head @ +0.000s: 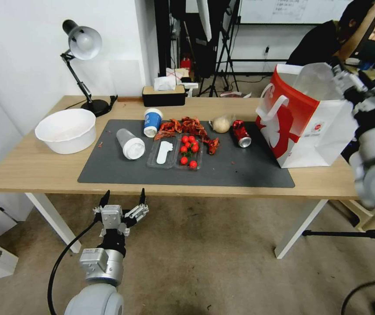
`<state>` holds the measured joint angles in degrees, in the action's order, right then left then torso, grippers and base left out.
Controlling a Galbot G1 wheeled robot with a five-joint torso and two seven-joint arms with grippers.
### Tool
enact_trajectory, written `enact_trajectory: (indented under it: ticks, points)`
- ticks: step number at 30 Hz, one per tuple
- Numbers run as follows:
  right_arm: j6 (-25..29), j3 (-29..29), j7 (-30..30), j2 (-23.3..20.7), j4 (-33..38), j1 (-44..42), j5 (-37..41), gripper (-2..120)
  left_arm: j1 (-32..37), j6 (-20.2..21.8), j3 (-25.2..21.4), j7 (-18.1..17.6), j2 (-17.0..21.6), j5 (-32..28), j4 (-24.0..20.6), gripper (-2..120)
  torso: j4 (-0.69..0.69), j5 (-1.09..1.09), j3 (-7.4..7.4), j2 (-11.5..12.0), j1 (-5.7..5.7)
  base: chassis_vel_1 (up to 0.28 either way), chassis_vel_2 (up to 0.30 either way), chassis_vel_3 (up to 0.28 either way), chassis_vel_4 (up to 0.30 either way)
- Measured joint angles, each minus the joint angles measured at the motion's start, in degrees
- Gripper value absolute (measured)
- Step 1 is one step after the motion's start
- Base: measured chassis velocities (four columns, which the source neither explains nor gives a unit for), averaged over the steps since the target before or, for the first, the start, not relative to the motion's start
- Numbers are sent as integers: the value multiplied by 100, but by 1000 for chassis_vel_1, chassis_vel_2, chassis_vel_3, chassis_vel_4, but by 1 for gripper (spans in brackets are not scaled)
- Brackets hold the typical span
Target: Pick up the trash from the table and place it into the takeout bag.
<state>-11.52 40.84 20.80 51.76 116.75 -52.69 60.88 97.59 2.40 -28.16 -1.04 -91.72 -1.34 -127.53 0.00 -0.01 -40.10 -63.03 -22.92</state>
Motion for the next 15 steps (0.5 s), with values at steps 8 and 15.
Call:
enact_trajectory:
  ticks: [8, 15]
  points:
    - [536, 118, -874, 427, 1067, -1174, -143, 100, 0, -25, -20, 2, 21, -22, 12, 100, -1, 0, 0, 0, 0, 0, 0, 0, 0]
    - [1280, -263, -1621, 1212, 1580, -2791, -2134, 100, -5, -148, -37, 2, 84, -56, 89, 100, 0, 1, 0, 0, 0, 0, 0, 0, 0]
